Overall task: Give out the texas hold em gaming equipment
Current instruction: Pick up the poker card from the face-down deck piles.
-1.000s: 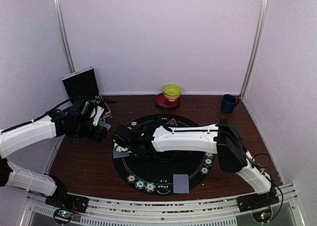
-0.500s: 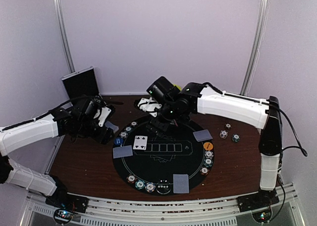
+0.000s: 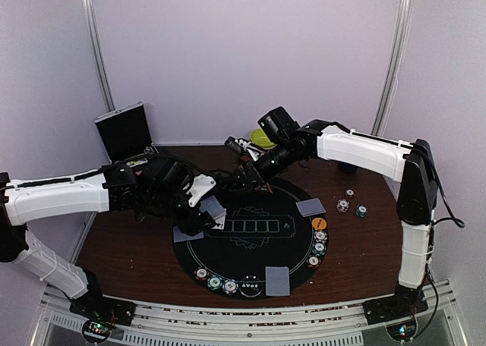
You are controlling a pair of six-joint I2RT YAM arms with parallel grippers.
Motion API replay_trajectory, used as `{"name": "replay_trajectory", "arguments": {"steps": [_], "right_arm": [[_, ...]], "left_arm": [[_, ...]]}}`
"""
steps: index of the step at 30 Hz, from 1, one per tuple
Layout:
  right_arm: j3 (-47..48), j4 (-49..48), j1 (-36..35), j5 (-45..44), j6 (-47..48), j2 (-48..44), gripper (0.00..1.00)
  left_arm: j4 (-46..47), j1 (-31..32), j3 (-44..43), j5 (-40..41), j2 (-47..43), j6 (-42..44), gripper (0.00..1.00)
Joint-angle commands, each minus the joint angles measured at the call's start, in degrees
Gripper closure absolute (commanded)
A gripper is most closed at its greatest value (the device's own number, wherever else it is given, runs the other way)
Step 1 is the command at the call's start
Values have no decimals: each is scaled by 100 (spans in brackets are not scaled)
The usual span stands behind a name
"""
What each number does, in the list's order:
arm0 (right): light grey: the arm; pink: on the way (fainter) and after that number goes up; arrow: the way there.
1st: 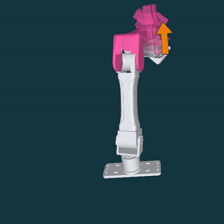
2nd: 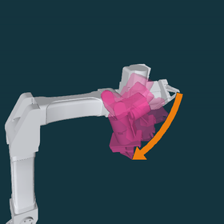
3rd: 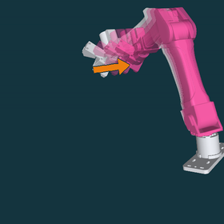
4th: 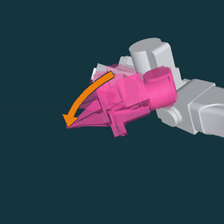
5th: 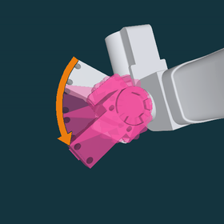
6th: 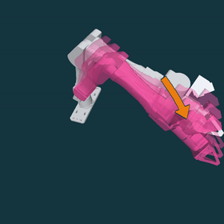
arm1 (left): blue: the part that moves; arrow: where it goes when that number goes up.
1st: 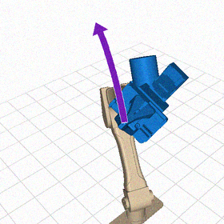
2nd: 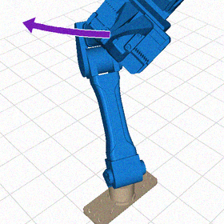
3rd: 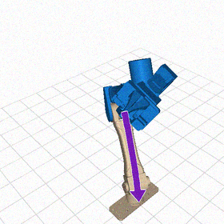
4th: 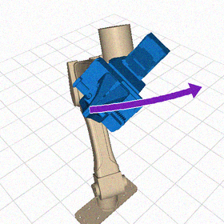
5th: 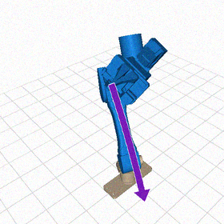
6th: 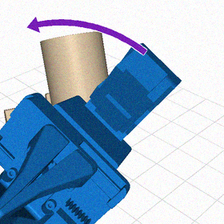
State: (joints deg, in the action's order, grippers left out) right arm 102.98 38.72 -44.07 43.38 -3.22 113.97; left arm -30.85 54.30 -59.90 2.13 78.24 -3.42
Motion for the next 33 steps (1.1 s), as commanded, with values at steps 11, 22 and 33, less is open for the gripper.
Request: {"name": "replay_trajectory", "arguments": {"steps": [11, 22, 33], "right_arm": [[-624, -1226, -138, 2093, -1102, 96, 14], [-479, -1361, -462, 2126, -1418, 468, 17], [-855, -2217, -389, 2444, -2309, 638, 36]], "left_arm": [[700, 166, -84, -524, -193, 375, 38], [747, 257, -38, -522, -246, 393, 38], [801, 320, 13, -475, -332, 416, 38]]}}
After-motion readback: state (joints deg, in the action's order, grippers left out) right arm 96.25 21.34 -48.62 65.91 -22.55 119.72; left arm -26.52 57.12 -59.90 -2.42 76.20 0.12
